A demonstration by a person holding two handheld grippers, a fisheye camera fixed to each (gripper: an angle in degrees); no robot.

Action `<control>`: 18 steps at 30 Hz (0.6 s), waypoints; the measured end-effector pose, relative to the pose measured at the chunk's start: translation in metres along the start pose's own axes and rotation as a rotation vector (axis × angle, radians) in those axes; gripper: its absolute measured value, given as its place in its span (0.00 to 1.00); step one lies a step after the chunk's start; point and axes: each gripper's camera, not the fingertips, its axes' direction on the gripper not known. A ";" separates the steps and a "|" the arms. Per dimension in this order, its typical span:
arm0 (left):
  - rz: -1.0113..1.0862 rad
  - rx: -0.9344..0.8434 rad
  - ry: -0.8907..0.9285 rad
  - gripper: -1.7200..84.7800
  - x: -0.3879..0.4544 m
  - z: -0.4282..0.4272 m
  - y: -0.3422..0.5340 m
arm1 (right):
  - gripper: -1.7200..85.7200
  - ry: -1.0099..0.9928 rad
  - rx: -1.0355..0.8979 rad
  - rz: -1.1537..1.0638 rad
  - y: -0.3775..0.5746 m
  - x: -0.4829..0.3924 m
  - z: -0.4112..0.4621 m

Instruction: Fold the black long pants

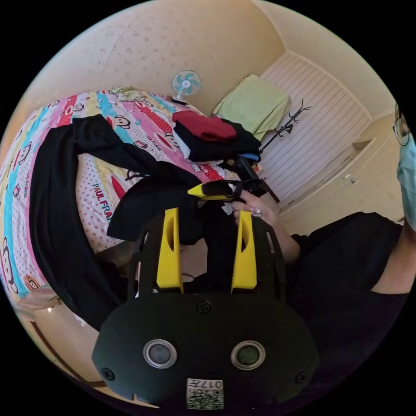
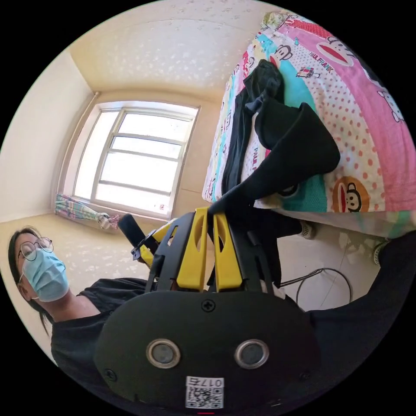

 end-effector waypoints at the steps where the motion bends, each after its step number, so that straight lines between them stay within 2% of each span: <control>1: 0.019 -0.033 -0.046 0.24 0.017 0.017 -0.005 | 0.04 0.004 -0.008 -0.039 0.003 -0.015 0.004; 5: -0.029 -0.134 -0.265 0.23 0.037 0.061 -0.006 | 0.04 0.047 -0.105 -0.112 0.006 -0.050 0.033; 8: -0.110 -0.057 -0.269 0.17 0.029 0.049 0.007 | 0.04 0.067 -0.159 -0.158 0.019 -0.068 0.057; 10: -0.137 -0.025 -0.268 0.12 0.021 0.033 0.018 | 0.04 0.014 -0.187 -0.177 0.034 -0.072 0.065; 12: -0.080 -0.055 -0.205 0.09 0.016 0.018 0.028 | 0.04 -0.044 -0.253 -0.219 0.045 -0.074 0.071; 16: -0.026 -0.093 0.140 0.08 0.006 -0.030 0.055 | 0.05 -0.306 -0.520 -0.402 0.058 -0.082 0.078; 18: -0.053 -0.074 0.199 0.08 0.006 -0.053 0.064 | 0.06 -0.305 -0.546 -0.419 0.044 -0.079 0.069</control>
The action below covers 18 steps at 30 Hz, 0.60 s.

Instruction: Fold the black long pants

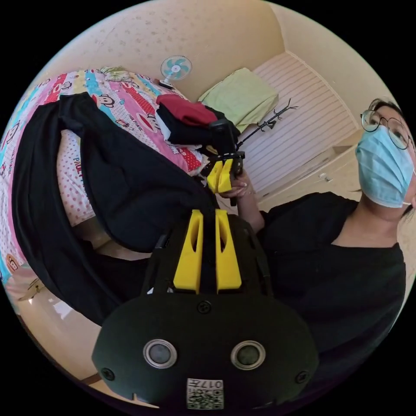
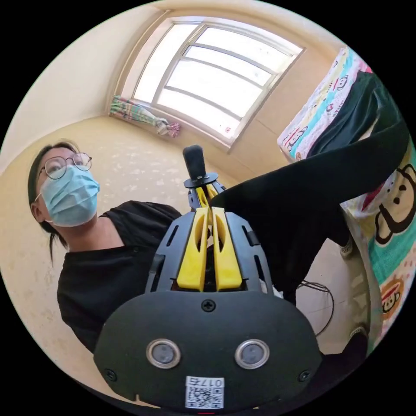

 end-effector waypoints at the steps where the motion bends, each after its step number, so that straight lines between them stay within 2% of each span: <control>1: -0.008 0.005 -0.024 0.08 0.005 -0.014 0.006 | 0.07 0.117 0.050 0.033 -0.005 0.003 -0.019; 2: -0.011 0.001 -0.059 0.08 0.010 -0.027 0.010 | 0.08 0.188 0.077 0.050 -0.009 0.005 -0.029; 4: -0.011 -0.003 -0.086 0.08 0.015 -0.042 0.015 | 0.13 0.461 0.180 0.153 -0.035 0.026 -0.067; 7: -0.036 0.008 -0.024 0.08 0.007 -0.063 0.015 | 0.18 0.671 0.299 0.336 -0.082 0.092 -0.111; 12: -0.083 0.057 0.058 0.08 -0.016 -0.103 0.015 | 0.21 0.787 0.420 0.524 -0.158 0.207 -0.143; 16: -0.146 0.155 0.194 0.08 -0.042 -0.145 0.026 | 0.17 0.944 0.392 0.655 -0.210 0.276 -0.122; 18: -0.197 0.212 0.307 0.08 -0.062 -0.161 0.035 | 0.07 0.987 0.412 0.698 -0.222 0.289 -0.112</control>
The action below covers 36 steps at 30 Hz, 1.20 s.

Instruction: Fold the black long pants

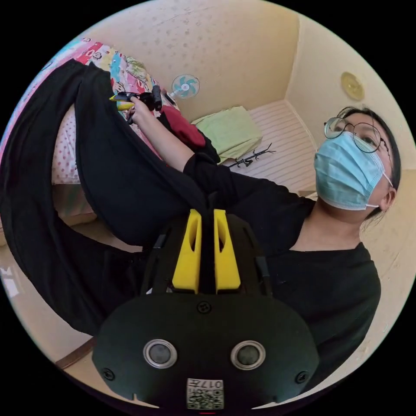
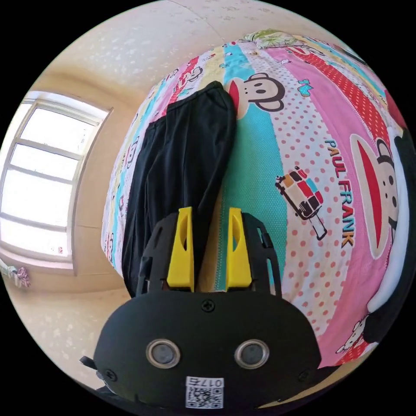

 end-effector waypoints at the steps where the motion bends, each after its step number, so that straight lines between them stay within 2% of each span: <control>1: -0.031 0.043 0.078 0.08 -0.012 -0.019 0.000 | 0.07 -0.020 0.063 -0.015 0.002 -0.015 -0.001; 4: -0.063 0.118 0.253 0.07 -0.046 -0.077 0.002 | 0.06 -0.096 0.234 -0.120 0.015 -0.077 -0.011; 6: -0.083 0.249 0.356 0.07 -0.071 -0.120 0.020 | 0.05 -0.110 0.281 -0.173 0.019 -0.123 -0.007; 8: -0.088 0.389 0.479 0.07 -0.107 -0.168 0.051 | 0.05 -0.096 0.266 -0.219 0.015 -0.174 0.010; 14: -0.358 0.706 0.528 0.06 -0.194 -0.229 0.151 | 0.06 0.057 0.115 -0.371 0.008 -0.338 0.144; 19: -0.462 0.815 0.572 0.06 -0.230 -0.242 0.184 | 0.08 0.274 -0.025 -0.496 0.032 -0.408 0.276; 23: -0.425 0.815 0.598 0.06 -0.247 -0.248 0.181 | 0.13 0.245 -0.025 -0.607 0.051 -0.410 0.296; 28: -0.519 0.797 0.553 0.07 -0.270 -0.250 0.196 | 0.17 -0.007 -0.137 -0.700 0.059 -0.368 0.239; 33: -0.701 0.744 0.335 0.13 -0.277 -0.275 0.210 | 0.18 -0.202 -0.150 -0.732 0.128 -0.273 0.141; 35: -0.724 0.727 0.111 0.14 -0.268 -0.307 0.194 | 0.19 -0.267 -0.182 -0.670 0.165 -0.228 0.118; 36: -0.711 0.710 0.064 0.15 -0.266 -0.313 0.183 | 0.19 -0.341 -0.216 -0.610 0.191 -0.197 0.109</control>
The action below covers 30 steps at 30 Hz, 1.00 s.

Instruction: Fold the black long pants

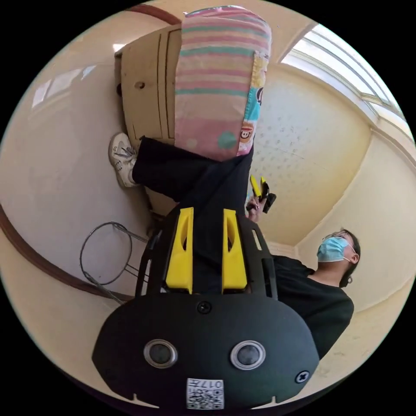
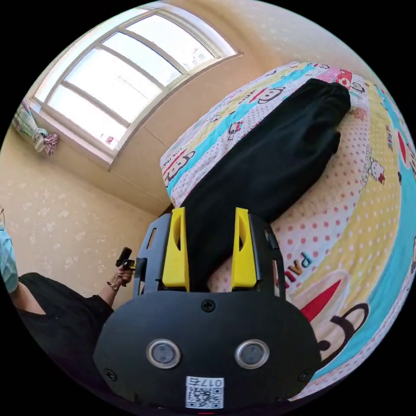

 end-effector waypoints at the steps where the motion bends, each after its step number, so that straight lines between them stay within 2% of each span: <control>1: 0.059 -0.034 -0.051 0.16 0.018 0.012 -0.019 | 0.20 -0.091 0.004 0.068 0.039 0.008 -0.001; 6: 0.311 -0.212 -0.026 0.21 0.086 0.133 -0.096 | 0.22 -0.265 0.022 0.291 0.140 0.038 0.028; 8: 0.397 -0.303 -0.087 0.23 0.112 0.204 -0.122 | 0.22 -0.352 0.021 0.313 0.150 0.051 0.041; 11: 0.439 -0.339 -0.167 0.23 0.127 0.261 -0.140 | 0.21 -0.375 0.077 0.326 0.152 0.070 0.044; 14: 0.420 -0.473 -0.114 0.23 0.124 0.309 -0.138 | 0.14 -0.516 0.078 0.341 0.147 0.089 0.052; 16: 0.415 -0.472 -0.177 0.20 0.126 0.320 -0.127 | 0.08 -0.658 0.046 0.334 0.147 0.094 0.059; 18: 0.458 -0.492 -0.252 0.14 0.136 0.320 -0.108 | 0.07 -0.647 0.046 0.357 0.153 0.093 0.047; 19: 0.498 -0.507 -0.263 0.08 0.145 0.315 -0.093 | 0.06 -0.609 0.038 0.337 0.156 0.086 0.034; 20: 0.539 -0.538 -0.156 0.08 0.156 0.309 -0.075 | 0.06 -0.593 0.043 0.319 0.158 0.082 0.025; 23: 0.582 -0.562 -0.024 0.07 0.185 0.304 -0.027 | 0.06 -0.651 0.033 0.227 0.169 0.064 -0.017; 26: 0.583 -0.666 -0.095 0.07 0.192 0.326 0.021 | 0.06 -0.597 -0.068 0.171 0.187 0.053 -0.034; 28: 0.498 -0.685 -0.130 0.08 0.172 0.336 0.032 | 0.07 -0.428 -0.165 0.192 0.204 0.062 -0.026; 30: 0.409 -0.690 -0.107 0.09 0.148 0.340 0.033 | 0.08 -0.461 -0.173 0.237 0.213 0.079 -0.024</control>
